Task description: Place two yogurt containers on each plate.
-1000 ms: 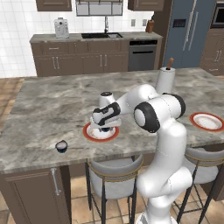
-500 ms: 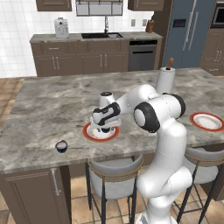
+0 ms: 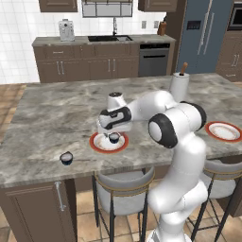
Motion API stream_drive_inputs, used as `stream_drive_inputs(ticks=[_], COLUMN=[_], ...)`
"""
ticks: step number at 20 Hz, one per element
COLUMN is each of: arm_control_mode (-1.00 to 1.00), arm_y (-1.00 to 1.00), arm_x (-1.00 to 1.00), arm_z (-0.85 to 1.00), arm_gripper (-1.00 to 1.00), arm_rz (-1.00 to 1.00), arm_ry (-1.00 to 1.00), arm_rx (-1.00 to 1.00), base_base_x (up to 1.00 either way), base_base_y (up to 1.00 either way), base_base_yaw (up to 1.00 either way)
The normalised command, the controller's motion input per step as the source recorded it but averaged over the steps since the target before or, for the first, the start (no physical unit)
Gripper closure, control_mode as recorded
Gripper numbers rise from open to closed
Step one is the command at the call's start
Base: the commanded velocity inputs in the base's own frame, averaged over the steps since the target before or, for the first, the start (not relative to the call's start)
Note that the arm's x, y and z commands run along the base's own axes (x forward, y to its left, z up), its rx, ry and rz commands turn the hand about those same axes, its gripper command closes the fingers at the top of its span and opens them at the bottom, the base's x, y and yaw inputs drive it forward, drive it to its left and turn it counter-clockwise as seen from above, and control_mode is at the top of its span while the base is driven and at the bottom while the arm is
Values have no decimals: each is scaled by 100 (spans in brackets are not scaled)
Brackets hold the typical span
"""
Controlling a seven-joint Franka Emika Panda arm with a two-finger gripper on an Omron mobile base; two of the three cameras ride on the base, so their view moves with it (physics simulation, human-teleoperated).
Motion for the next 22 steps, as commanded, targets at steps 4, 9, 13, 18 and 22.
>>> stream_drive_inputs(ticks=[4, 9, 13, 18, 22], arm_control_mode=[-100, -100, -100, -100, -100], arm_y=[0, 19, 48, 53, 65], arm_x=[-54, -75, -90, -91, -57], arm_z=[78, 33, 9, 10, 23], arm_gripper=[-100, -100, -100, -100, -100], arm_rz=[1, 8, 16, 17, 13], arm_ry=[-14, -5, 0, 0, 0], arm_rx=[10, 6, 0, 0, -2], base_base_x=[0, 0, 0, 0, 0], base_base_y=[0, 0, 0, 0, 0], base_base_yaw=[0, 0, 0, 0, 0])
